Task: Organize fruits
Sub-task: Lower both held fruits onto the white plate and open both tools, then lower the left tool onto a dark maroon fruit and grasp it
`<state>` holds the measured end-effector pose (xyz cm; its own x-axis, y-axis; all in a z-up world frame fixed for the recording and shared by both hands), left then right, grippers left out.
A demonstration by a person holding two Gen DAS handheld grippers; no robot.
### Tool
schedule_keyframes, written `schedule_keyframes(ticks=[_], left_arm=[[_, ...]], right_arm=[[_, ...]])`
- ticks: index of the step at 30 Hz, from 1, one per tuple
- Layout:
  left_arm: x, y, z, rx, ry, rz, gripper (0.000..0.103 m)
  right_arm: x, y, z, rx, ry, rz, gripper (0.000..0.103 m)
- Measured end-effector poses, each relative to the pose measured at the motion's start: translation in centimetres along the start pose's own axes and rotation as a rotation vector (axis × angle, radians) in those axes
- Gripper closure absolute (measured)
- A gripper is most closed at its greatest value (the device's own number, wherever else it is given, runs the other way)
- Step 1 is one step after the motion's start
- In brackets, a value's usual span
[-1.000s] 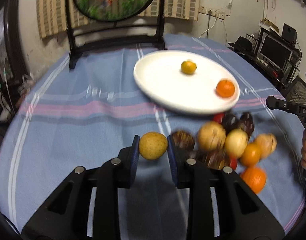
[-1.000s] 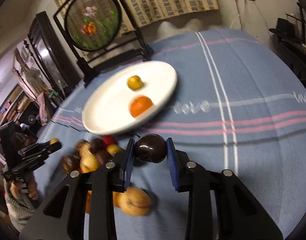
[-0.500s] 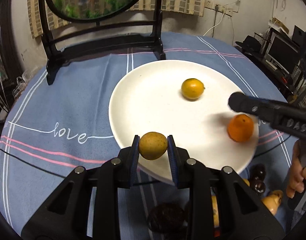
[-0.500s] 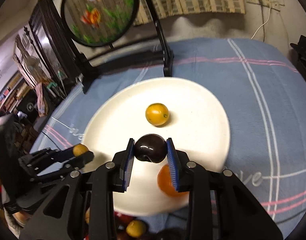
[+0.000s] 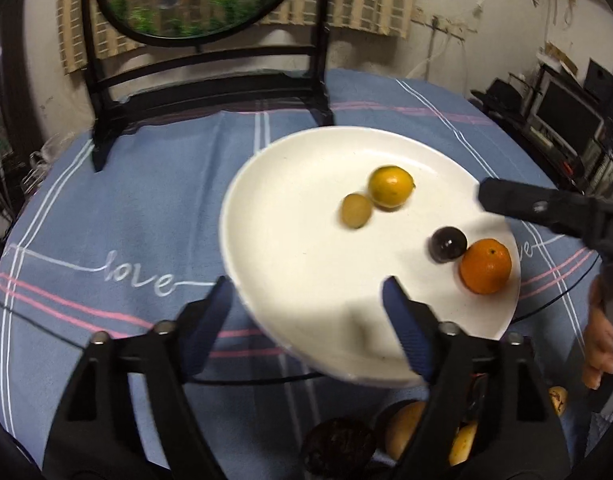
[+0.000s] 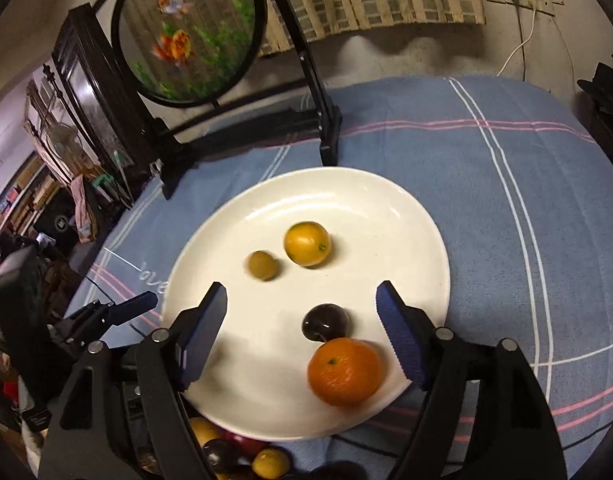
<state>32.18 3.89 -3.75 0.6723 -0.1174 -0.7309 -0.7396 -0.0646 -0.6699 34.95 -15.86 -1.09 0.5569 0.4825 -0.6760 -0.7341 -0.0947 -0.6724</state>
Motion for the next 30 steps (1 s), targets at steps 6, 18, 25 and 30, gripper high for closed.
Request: schedule_keyframes(ticks=[6,18,25,30], left_arm=[[-2.6,0.9,1.3,-0.046,0.019,-0.030,0.022],[-7.7,9.0,0.5,0.023,-0.006,-0.059,0.015],[-7.2,8.4,-0.9,0.046,-0.008,-0.077,0.013],[-5.5,6.6,-3.0,0.067,0.024,-0.019,0.013]], right_arm=[[-3.9,1.3,1.3,0.012,-0.029,-0.045,0.011],[-8.3,9.2,-4.6,0.235,-0.015,-0.078,0.005],[-8.7,9.3,-4.6,0.264,-0.060,-0.091,0.005],[-8.7,9.1,-4.4,0.247,-0.065,-0.087,0.005]])
Point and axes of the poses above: each gripper's, at about its wrist camera, not at the fingertips, and x roughly the way its jaws point, z to its left, y to its underside, the point moved 1 cm from there along x, roughly the way its jaws point, and after that the axes turned 5 degrees about -x, right-handed, at the moved point
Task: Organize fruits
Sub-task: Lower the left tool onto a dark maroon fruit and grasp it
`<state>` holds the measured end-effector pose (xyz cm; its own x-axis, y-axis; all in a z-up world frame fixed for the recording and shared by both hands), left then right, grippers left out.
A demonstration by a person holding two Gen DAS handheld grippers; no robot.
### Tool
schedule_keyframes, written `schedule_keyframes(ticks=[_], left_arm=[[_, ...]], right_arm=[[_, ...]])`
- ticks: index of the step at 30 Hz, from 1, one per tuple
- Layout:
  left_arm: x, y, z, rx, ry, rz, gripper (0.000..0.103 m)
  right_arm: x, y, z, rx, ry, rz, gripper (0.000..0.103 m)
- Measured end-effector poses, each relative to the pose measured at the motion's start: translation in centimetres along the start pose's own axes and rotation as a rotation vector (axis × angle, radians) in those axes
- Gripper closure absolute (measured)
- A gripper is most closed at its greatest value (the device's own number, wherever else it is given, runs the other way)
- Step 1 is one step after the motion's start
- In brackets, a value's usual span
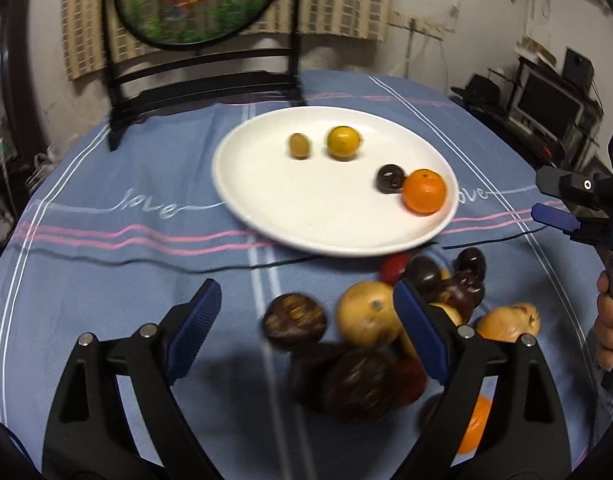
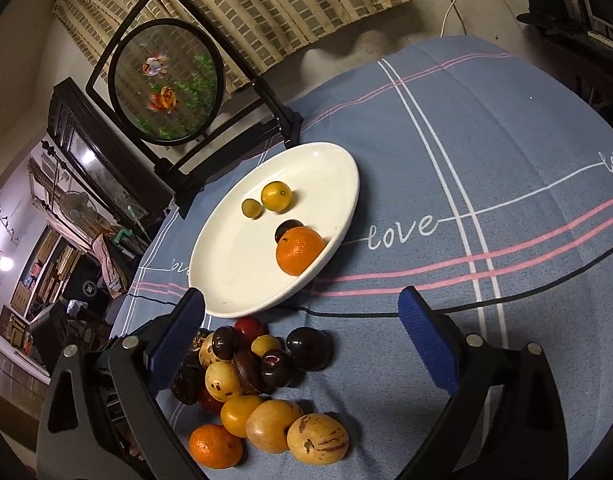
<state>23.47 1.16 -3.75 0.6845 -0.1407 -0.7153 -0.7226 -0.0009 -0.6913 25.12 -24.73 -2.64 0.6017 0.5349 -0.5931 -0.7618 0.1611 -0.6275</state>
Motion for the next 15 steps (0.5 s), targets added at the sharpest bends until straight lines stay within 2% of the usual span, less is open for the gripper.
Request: schedule_keyframes(ticks=[4,9,15], left_arm=[[0.9,-0.7,-2.5,0.081,0.044,0.049,0.019],[1.6,-0.5,-4.3,0.121,0.070,0.073,0.041],[2.1,-0.1,-6.3,0.185,0.053,0.068,0.050]], right_arm=[[0.1,-0.2,-0.4,0.023,0.000,0.011,0.005],[-0.2,-0.2,-0.2,0.018,-0.008,0.008,0.005],[-0.6,-0.2,0.1,0.009,-0.014,-0.005,0.005]])
Point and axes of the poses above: each gripper's, at about its wrist camera, not at the fingertips, and x roughly the way its jaws point, z to its left, y to its underside, the point moved 1 cm from there along x, roughly the way its jaws point, and after that the axes turned 5 degrees about -x, right-handed, at the moved point
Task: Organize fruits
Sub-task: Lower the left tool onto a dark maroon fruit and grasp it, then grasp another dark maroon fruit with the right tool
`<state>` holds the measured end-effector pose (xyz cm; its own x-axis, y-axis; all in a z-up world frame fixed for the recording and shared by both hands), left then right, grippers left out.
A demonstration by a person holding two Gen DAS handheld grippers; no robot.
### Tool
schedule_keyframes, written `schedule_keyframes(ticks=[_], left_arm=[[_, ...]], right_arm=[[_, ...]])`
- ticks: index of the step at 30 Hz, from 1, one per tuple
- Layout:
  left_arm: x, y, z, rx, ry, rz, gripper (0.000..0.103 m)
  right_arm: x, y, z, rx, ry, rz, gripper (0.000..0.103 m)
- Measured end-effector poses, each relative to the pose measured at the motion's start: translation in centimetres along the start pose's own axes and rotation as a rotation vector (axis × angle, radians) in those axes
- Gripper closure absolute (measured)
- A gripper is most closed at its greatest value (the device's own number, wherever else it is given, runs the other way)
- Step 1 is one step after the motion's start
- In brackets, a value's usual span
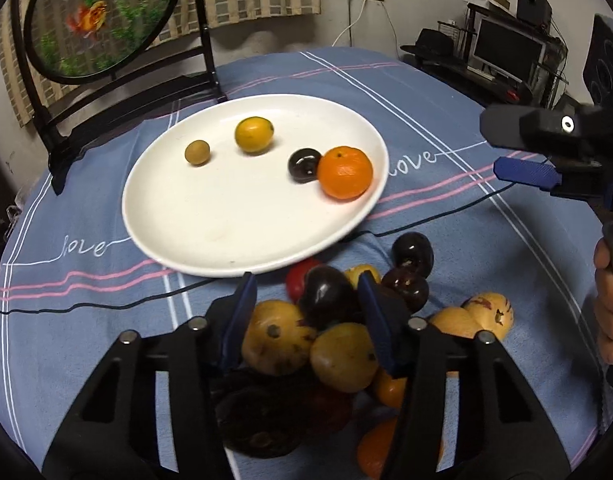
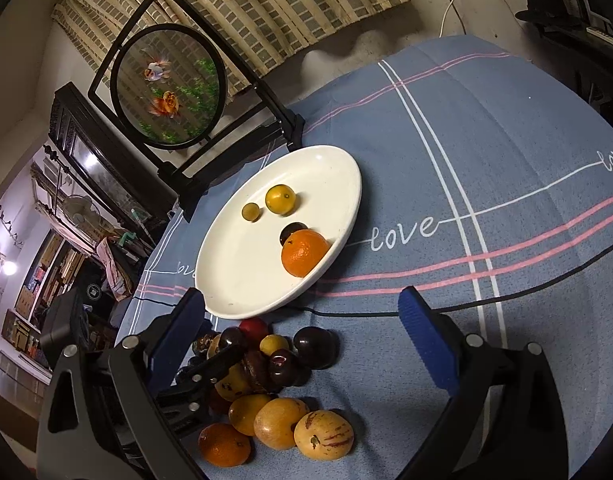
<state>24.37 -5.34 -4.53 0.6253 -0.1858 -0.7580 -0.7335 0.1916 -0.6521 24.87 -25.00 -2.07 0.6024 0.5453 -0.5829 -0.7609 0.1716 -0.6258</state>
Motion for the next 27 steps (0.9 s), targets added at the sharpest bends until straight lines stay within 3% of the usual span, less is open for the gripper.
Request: schedule_keyframes(ticks=[4,10,13,20,27], left_arm=[[0.1,0.0,0.4,-0.028,0.049,0.021,0.057],[0.7,-0.2,1.0,-0.067,0.125,0.042,0.058],[0.7,0.0,1.2,-0.084,0.181,0.062,0.070],[0.9,0.3,1.5,-0.092,0.208,0.051,0.075],[0.1,1.1,0.6,-0.038,0.142,-0.018,0.075]], right_arm=[[0.0,0.0,0.0,-0.001,0.007,-0.007,0.005],[0.0,-0.1,0.0,-0.007,0.018,-0.013,0.005],[0.0,-0.1,0.0,-0.004,0.026,-0.014,0.005],[-0.1,-0.2,-0.1,-0.010,0.040,-0.025,0.005],[0.4,0.1,0.3,-0.034,0.031,0.007,0.005]])
Point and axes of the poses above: each gripper's, at about its wrist camera, not at the fingertips, and x roughly the way its jaws point, z to its left, y to its underside, the point moved 1 cm from there along x, roughly the way its jaws point, and after that the axes turned 5 degrees about -x, right-handed, at the moved point
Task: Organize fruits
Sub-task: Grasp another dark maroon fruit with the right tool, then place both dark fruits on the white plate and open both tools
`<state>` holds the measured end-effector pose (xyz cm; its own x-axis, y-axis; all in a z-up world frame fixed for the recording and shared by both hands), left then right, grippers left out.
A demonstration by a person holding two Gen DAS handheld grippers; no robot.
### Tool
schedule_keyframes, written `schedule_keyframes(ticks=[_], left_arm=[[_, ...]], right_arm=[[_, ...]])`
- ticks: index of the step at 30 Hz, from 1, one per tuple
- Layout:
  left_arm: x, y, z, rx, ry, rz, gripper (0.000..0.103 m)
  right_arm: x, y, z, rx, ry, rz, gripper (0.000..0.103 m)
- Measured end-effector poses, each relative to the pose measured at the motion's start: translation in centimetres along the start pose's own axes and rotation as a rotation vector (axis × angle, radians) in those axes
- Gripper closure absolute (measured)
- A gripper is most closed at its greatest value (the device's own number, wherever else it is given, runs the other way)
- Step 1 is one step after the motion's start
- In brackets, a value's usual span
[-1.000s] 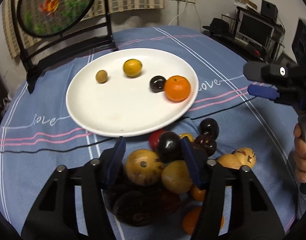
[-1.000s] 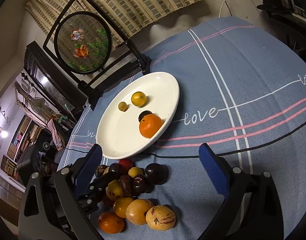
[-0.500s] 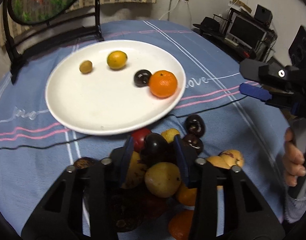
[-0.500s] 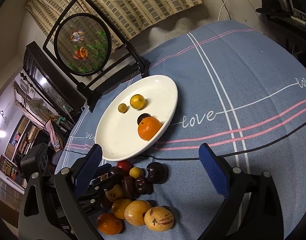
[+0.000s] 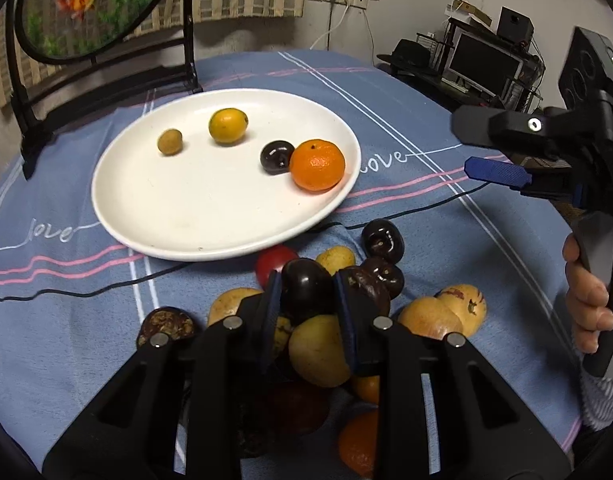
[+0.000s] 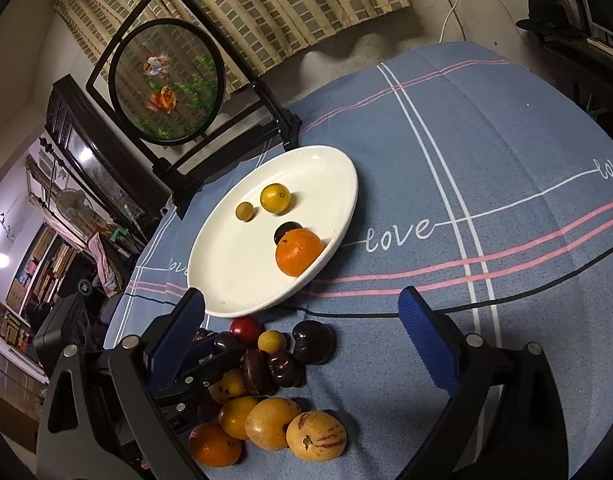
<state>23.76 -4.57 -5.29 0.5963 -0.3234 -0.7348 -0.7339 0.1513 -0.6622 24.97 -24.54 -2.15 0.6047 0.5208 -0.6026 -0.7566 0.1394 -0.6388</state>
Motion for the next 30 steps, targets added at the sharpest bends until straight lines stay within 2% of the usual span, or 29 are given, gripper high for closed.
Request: schedule_keyframes(ticks=[7,11,14,22,26,30], left_arm=[[-3.2,0.0,2.9,-0.101,0.028,-0.063,0.075],[-4.1,0.1,4.2,-0.136,0.025,-0.086,0.076],[-4.1,0.0,4.6,-0.148,0.032,-0.084,0.076],[-3.9,0.0,4.6,-0.148,0.037,-0.079,0.076],[-3.9,0.1,4.7,-0.150,0.032,-0.076,0.076],[-3.7,0.0,4.8,-0.153,0.026,-0.075,0.076]], right_arm=[[2.7,1.2,0.7,-0.051,-0.088,0.156,0.006],[4.2,1.8,0.4,-0.034,-0.125,0.196,0.030],[5.3,2.1,0.3,-0.016,-0.131,0.218,0.038],[6.8,2.5,-0.1,-0.014,-0.096,0.236,0.050],[6.8,2.5,-0.9,0.000,-0.090,0.224,0.068],[6.4,2.5,-1.3,0.024,-0.095,0.216,0.070]])
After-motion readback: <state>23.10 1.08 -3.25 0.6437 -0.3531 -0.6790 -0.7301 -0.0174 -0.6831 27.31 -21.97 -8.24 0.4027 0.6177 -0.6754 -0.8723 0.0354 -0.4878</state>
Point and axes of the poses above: each gripper's, at about its wrist camera, not at the fingertips, and x roughly the way its jaws point, z to its left, y to its underside, the point moved 1 cm from there along x, roughly the way its jaws point, and after that the axes turned 5 degrees about -x, right-handed, at the moved point
